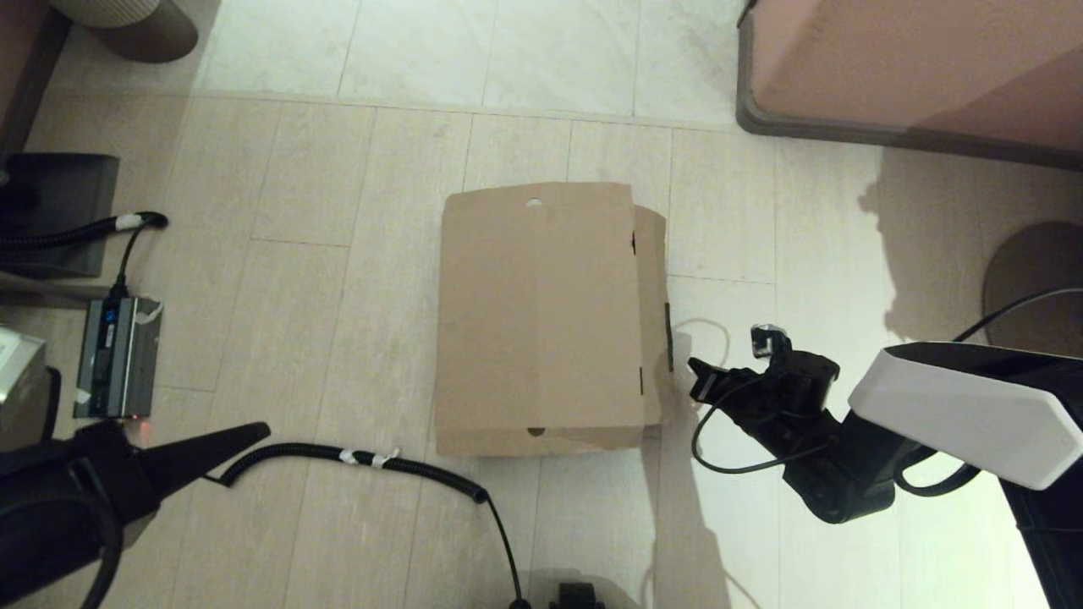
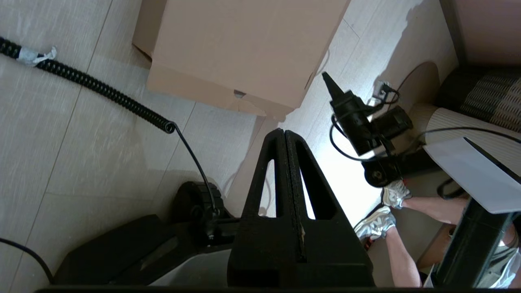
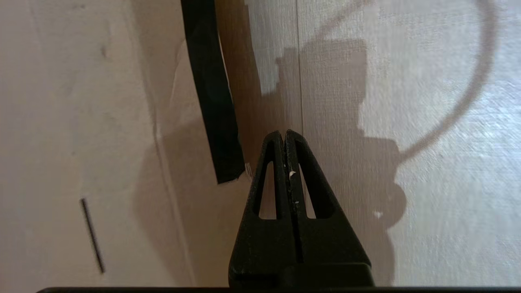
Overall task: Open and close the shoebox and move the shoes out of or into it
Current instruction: Open the shoe box
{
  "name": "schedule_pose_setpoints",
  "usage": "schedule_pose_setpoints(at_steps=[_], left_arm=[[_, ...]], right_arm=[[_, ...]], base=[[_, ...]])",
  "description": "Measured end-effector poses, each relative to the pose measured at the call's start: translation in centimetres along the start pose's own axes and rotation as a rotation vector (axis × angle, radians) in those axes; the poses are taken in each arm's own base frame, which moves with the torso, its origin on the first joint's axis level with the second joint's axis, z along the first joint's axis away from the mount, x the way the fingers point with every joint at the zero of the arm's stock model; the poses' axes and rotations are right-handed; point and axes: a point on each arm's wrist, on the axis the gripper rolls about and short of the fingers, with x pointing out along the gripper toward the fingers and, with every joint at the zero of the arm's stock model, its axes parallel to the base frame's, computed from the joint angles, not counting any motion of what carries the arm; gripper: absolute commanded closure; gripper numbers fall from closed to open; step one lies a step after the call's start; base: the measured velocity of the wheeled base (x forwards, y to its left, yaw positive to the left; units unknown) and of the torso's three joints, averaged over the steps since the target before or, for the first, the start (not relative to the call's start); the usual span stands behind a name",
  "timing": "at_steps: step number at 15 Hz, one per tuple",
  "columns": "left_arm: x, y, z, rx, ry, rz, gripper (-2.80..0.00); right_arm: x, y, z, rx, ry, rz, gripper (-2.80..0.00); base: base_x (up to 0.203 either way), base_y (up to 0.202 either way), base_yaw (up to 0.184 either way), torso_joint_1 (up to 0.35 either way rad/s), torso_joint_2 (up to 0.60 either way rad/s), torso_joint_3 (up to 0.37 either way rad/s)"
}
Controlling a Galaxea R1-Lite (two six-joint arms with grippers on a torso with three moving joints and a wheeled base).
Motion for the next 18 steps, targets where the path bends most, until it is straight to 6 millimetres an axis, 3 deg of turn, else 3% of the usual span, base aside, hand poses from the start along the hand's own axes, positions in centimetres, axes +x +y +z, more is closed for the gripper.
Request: schedule_pose_setpoints(at_steps=[7, 10, 13, 18], left_arm=[[-1.0, 0.5, -1.3, -0.016, 0.006, 0.005, 0.00], [-1.2, 0.5, -1.4, -0.029, 0.001, 0.001, 0.00], [-1.3, 0.5, -1.5, -0.030, 0.000, 0.001, 0.00], [-1.6, 0.5, -1.7, -0.034, 0.008, 0.009, 0.00]], right_arm=[[3.0, -0.5, -1.4, 0.003, -0.026, 0.024, 0.00], [2.8, -1.1, -1.5, 0.003, -0.031, -0.013, 0.00], [1.3, -2.0, -0.2, 0.012, -0.023, -0.039, 0.00], [1.4, -1.4, 1.6, 0.180, -0.031, 0.085, 0.00]], base=[[0.000, 0.000, 0.000, 0.000, 0.00, 0.000], [0.000, 0.000, 0.000, 0.000, 0.00, 0.000], [0.000, 0.000, 0.000, 0.000, 0.00, 0.000], [0.000, 0.000, 0.000, 0.000, 0.00, 0.000]])
